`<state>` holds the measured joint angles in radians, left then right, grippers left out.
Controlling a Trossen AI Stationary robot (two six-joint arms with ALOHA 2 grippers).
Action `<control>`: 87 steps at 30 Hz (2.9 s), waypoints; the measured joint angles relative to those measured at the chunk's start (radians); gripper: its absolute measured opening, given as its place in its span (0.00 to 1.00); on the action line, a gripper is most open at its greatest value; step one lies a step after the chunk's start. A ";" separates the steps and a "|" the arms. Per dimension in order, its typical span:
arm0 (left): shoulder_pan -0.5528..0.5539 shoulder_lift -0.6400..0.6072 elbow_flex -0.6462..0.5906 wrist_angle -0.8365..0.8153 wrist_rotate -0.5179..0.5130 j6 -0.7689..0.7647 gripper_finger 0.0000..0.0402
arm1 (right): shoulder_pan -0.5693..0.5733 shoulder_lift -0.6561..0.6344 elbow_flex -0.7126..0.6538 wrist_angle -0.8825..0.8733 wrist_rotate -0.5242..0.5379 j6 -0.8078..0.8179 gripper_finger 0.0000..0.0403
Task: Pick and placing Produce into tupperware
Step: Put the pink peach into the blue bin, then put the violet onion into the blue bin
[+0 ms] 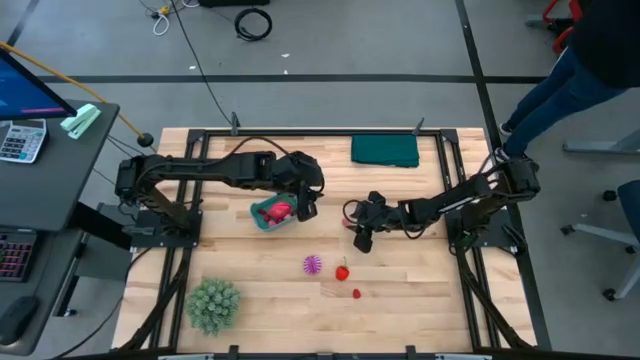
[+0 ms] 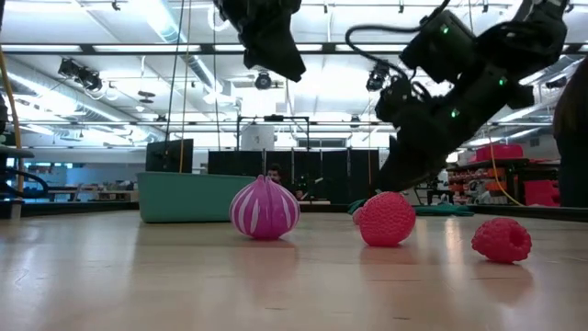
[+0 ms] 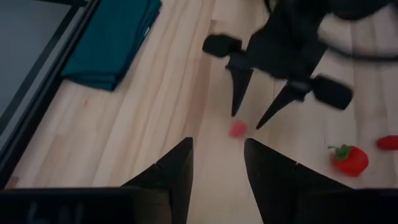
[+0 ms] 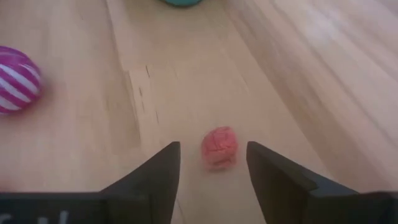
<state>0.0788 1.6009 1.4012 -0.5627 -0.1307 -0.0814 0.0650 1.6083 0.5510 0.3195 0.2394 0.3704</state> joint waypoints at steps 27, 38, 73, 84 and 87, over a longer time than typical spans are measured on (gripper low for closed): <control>-0.015 -0.070 0.035 -0.056 0.000 0.034 0.28 | -0.016 0.215 0.085 0.062 0.109 0.077 0.26; -0.015 -0.329 0.035 -0.109 -0.001 0.033 0.17 | -0.016 0.172 0.088 0.108 0.084 0.054 0.15; -0.018 -0.468 0.030 -0.305 -0.060 -0.001 0.11 | -0.128 0.645 0.963 -0.132 -0.061 -0.332 0.21; -0.018 -0.461 0.030 -0.306 -0.060 -0.013 0.10 | -0.117 0.463 0.963 -0.482 -0.099 -0.311 0.36; -0.018 -0.454 0.030 -0.307 -0.060 -0.013 0.09 | -0.103 0.400 0.963 -0.584 -0.100 -0.303 0.36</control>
<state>0.0608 1.1471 1.4307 -0.8698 -0.1909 -0.0941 -0.0382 2.0088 1.5135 -0.2650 0.1394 0.0677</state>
